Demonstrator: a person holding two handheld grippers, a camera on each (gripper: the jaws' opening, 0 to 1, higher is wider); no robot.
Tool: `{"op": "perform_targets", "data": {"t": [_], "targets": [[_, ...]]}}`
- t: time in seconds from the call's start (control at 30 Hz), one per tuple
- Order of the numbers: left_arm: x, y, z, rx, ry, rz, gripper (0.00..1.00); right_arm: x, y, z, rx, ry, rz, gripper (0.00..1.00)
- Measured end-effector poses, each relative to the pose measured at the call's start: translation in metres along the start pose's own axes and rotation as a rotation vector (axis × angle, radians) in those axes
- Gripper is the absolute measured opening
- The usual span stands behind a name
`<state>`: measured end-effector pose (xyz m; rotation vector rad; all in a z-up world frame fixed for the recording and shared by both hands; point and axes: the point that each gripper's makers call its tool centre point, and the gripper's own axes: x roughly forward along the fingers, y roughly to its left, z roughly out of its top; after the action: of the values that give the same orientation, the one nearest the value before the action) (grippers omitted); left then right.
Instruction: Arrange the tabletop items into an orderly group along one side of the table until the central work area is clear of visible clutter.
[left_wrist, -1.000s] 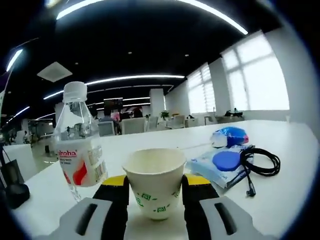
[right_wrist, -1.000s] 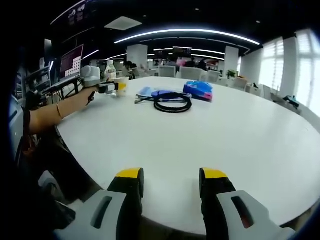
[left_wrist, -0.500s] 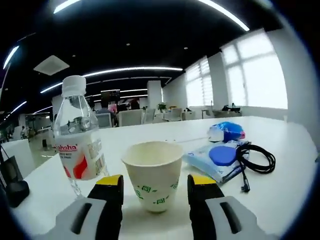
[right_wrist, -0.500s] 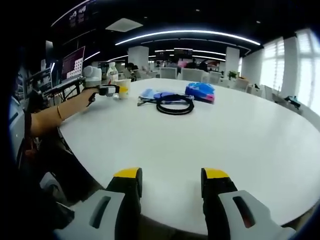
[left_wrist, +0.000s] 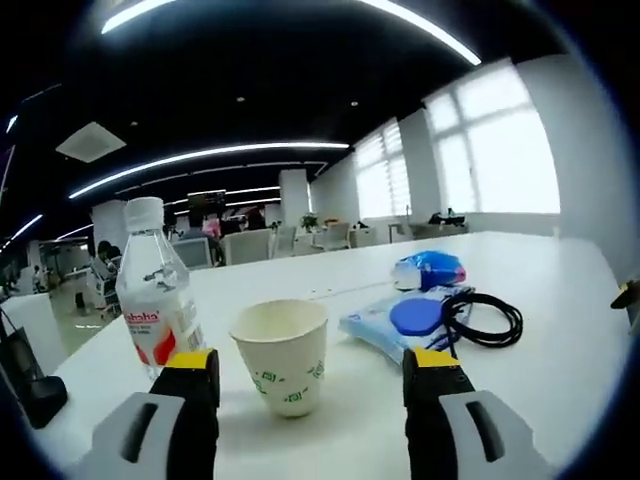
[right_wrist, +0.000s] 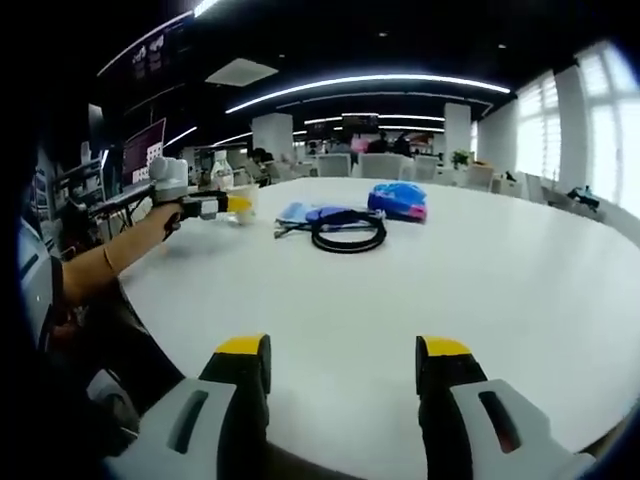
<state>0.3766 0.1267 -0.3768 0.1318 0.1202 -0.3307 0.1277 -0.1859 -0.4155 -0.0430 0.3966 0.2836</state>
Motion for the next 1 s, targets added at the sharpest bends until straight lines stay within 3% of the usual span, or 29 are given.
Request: {"op": "perform_targets", "data": {"t": [0.07, 0.27, 0.97, 1.0], "targets": [[-0.008, 0.0, 0.003, 0.014, 0.007, 0.001, 0.81, 0.001, 0.0, 0.005, 0.012, -0.018, 0.006, 0.61], [-0.025, -0.009, 0.0, -0.068, 0.062, -0.031, 0.92, 0.004, -0.008, 0.015, -0.002, -0.025, -0.004, 0.61], [-0.047, -0.042, 0.016, -0.106, 0.063, -0.082, 0.91, 0.016, -0.032, 0.045, -0.013, -0.062, -0.023, 0.6], [-0.048, -0.045, 0.017, -0.111, 0.066, -0.09, 0.91, 0.019, -0.036, 0.055, -0.033, -0.071, -0.03, 0.6]]}}
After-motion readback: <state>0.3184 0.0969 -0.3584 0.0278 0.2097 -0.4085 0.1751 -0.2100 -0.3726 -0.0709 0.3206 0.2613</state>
